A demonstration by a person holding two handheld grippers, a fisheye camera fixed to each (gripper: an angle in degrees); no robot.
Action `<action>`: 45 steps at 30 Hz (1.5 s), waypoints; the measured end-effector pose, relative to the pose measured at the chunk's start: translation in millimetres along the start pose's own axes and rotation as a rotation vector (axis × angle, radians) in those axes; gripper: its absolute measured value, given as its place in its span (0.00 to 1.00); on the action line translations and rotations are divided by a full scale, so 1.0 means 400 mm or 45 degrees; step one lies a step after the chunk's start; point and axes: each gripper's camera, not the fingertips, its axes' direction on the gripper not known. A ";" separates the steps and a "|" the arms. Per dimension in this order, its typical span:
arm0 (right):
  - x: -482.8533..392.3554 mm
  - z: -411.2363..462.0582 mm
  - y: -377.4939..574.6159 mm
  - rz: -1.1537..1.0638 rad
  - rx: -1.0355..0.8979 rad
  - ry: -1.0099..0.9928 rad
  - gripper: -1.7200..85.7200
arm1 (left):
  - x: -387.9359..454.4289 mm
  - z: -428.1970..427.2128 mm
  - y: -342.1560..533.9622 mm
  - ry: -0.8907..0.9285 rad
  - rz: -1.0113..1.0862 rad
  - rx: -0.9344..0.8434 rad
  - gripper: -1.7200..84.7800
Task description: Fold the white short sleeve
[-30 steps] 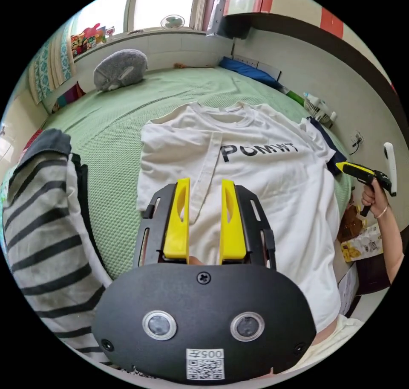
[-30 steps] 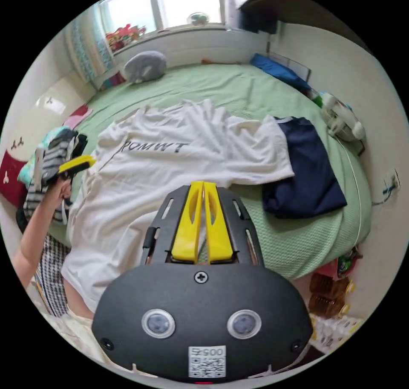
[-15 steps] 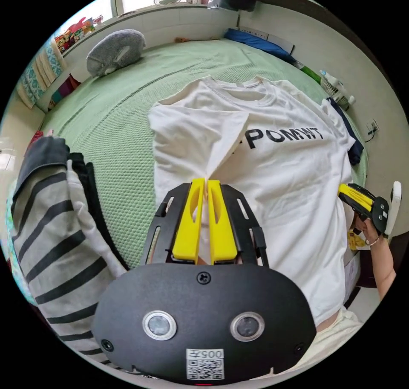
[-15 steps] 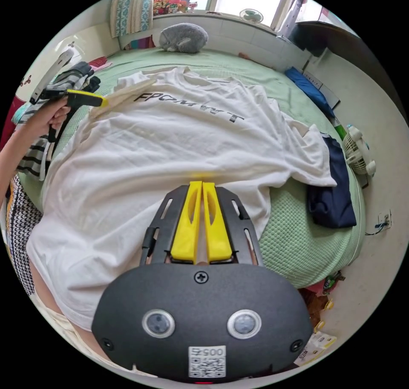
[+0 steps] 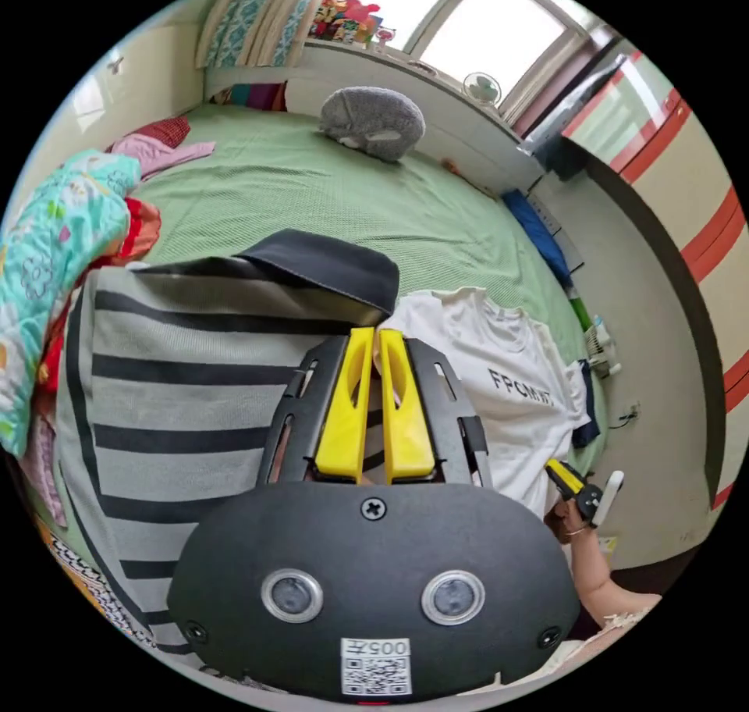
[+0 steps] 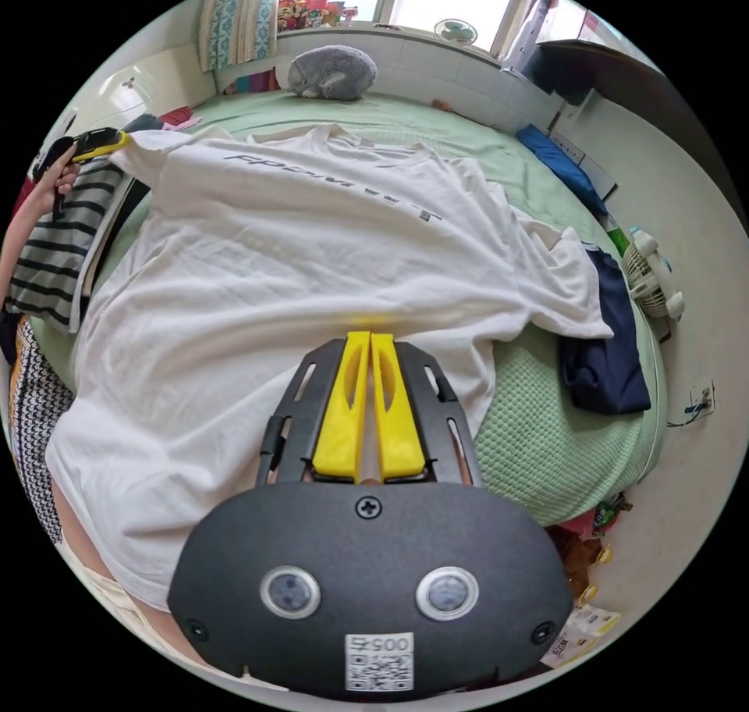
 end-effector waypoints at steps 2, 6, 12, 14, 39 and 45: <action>0.009 -0.004 -0.009 -0.019 -0.021 -0.029 0.00 | -0.017 -0.017 0.013 0.065 -0.055 0.041 0.06; 0.061 -0.019 -0.040 -0.033 -0.121 -0.185 0.01 | -0.012 -0.103 0.034 -0.029 -0.038 0.220 0.08; 0.156 -0.100 -0.151 -0.019 0.053 -0.135 0.07 | 0.128 -0.047 -0.002 -0.142 0.248 0.112 0.13; 0.180 -0.101 -0.220 -0.003 0.083 -0.087 0.09 | 0.187 0.013 -0.017 -0.136 0.333 0.084 0.15; 0.314 0.132 -0.747 0.384 0.114 0.165 0.00 | 0.446 0.547 -0.205 -0.755 0.551 -0.027 0.05; 0.277 0.128 -0.858 0.444 0.164 0.118 0.03 | 0.427 0.523 -0.292 -0.816 0.402 -0.012 0.07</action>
